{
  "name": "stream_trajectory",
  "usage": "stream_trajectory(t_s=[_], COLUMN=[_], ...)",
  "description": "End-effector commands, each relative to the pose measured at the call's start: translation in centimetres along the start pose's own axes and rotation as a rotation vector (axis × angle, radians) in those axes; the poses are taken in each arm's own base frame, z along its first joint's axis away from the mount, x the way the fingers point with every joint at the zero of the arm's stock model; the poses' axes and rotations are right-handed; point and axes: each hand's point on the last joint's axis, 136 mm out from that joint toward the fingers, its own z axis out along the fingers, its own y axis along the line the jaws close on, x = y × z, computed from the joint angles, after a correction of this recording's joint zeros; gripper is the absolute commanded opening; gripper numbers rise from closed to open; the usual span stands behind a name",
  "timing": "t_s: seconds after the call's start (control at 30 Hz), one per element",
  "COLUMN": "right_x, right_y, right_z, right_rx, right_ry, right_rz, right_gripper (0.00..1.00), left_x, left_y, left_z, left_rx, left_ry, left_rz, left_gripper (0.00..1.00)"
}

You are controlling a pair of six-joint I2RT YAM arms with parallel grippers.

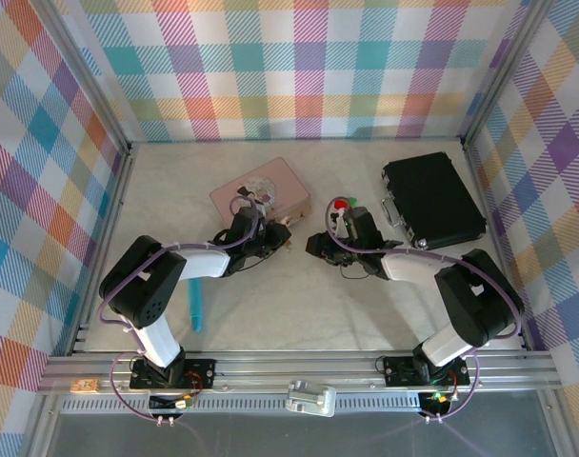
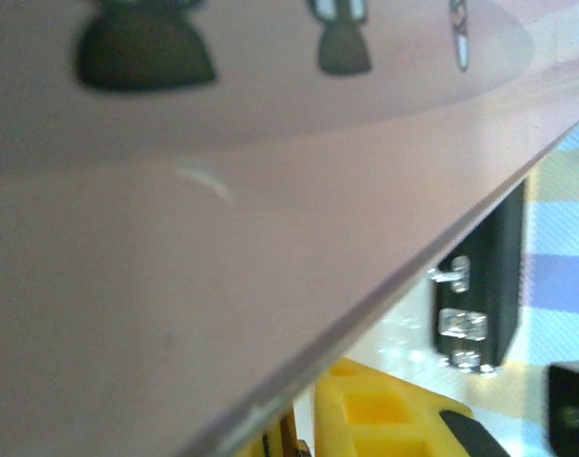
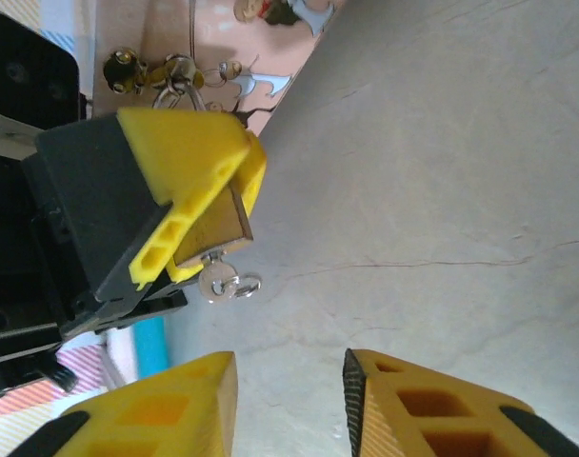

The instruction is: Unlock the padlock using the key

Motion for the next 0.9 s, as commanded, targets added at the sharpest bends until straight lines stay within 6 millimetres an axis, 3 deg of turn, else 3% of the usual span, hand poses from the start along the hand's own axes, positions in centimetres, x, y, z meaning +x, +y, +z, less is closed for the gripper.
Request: stream_trajectory(t_s=[0.0,0.4,0.87], right_x=[-1.4,-2.9,-3.1], right_y=[4.0,5.9,6.3], right_z=[0.1,2.0,2.9], right_rx=[-0.196,-0.349,-0.409], right_ry=[-0.042,-0.053,-0.066], right_rz=[-0.008,0.047,0.151], right_gripper=[0.39,0.38,0.17], left_x=[-1.2,-1.9,-2.0], left_y=[-5.1,-5.8,-5.6], left_z=[-0.8,-1.3,-1.2], left_rx=[0.236,0.274,0.292], left_ry=[-0.026,-0.063,-0.077], left_rz=[-0.078,-0.087,-0.112], left_gripper=[0.0,0.0,0.0])
